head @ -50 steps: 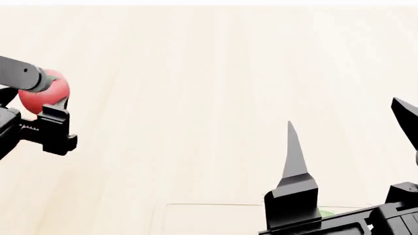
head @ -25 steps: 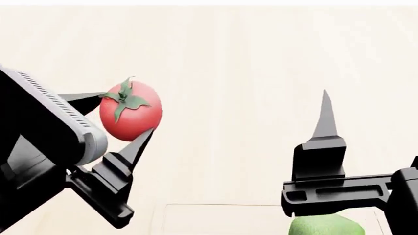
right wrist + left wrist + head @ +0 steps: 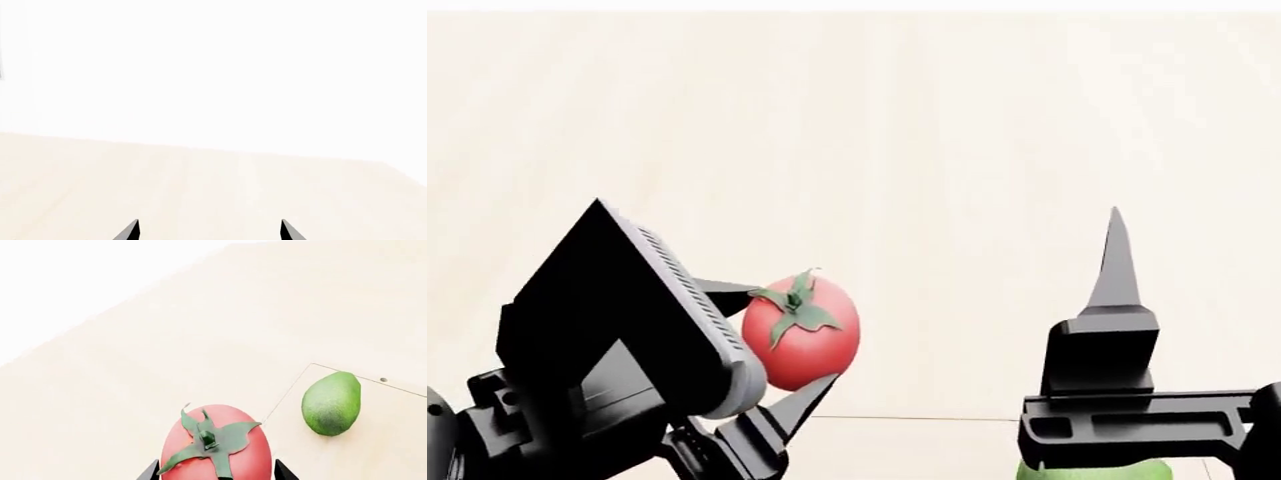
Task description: Place the avocado, onion, tomato and bell pepper on the cutting board.
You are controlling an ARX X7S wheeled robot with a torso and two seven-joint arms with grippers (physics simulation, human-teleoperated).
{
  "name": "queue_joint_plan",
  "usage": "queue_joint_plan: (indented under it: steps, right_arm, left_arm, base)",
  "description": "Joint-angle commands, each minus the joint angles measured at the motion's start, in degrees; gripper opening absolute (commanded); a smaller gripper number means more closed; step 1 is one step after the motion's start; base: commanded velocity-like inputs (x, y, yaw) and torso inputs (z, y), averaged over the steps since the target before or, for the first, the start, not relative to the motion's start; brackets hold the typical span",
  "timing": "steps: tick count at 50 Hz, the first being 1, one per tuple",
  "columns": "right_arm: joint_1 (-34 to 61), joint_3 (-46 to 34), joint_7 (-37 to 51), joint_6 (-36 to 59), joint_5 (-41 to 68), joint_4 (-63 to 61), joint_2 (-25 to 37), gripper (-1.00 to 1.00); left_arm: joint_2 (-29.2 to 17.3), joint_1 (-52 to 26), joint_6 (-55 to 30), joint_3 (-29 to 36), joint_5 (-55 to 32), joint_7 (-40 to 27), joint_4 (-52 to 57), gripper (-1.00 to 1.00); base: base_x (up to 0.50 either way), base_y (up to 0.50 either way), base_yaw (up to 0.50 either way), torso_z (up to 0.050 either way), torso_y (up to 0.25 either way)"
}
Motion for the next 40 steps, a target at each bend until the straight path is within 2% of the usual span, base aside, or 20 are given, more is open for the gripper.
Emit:
queue_joint_plan:
  steps: [1, 20, 36, 37, 40]
  right_arm:
    - [-1.19, 2.64, -1.34, -1.09, -1.58, -0.03, 0.11, 1.0]
    - [-0.57, 3.5, -1.3, -0.64, 0.79, 0.06, 1.35, 1.0]
    - [-4.39, 6.23, -2.21, -1.89, 0.77, -0.46, 2.52, 1.0]
    - [-4.58, 6.35, -2.23, -1.91, 0.71, -0.47, 2.53, 1.0]
    - [-4.39, 6.39, -2.26, -1.79, 0.92, -0.38, 2.49, 1.0]
  left_arm:
    - [2.78, 2.73, 2.42, -1.13, -1.06, 3.24, -0.9, -1.0]
    - [3.3, 9.57, 3.98, -0.56, -0.35, 2.75, -1.26, -1.0]
    - [3.17, 11.04, 4.04, -1.04, -0.62, 2.24, -0.88, -1.0]
    - [3.18, 11.07, 3.98, -1.04, -0.63, 2.22, -0.91, 1.0]
    - [3.05, 11.12, 3.92, -1.13, -0.55, 2.13, -0.83, 1.0]
  base:
    - [0.0, 0.0, 0.0, 0.0, 0.0]
    - [0.0, 0.0, 0.0, 0.0, 0.0]
    - [0.0, 0.0, 0.0, 0.0, 0.0]
    - [0.0, 0.0, 0.0, 0.0, 0.0]
    - [0.0, 0.0, 0.0, 0.0, 0.0]
